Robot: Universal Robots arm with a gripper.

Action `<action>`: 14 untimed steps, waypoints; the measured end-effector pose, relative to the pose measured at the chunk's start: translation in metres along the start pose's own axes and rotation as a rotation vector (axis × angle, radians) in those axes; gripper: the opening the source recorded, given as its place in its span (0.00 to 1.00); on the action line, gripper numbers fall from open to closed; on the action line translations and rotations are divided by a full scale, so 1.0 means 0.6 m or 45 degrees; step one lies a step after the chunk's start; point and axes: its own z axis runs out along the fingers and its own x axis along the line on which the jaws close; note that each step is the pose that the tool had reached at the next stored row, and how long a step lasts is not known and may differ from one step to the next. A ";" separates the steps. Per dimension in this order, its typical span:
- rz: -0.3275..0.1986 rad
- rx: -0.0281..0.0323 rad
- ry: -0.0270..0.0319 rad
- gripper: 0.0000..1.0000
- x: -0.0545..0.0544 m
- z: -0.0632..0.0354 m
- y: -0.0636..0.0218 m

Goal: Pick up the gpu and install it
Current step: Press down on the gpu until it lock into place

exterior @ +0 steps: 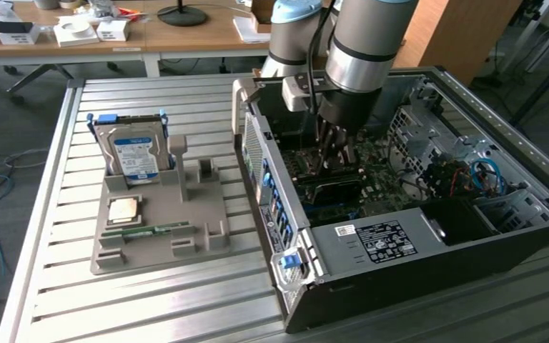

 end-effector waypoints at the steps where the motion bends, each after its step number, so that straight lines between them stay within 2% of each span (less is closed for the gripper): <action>1: 0.000 -0.0001 0.0000 0.11 0.000 0.000 0.000; 14: 0.000 -0.0036 0.0002 0.11 0.000 0.000 -0.006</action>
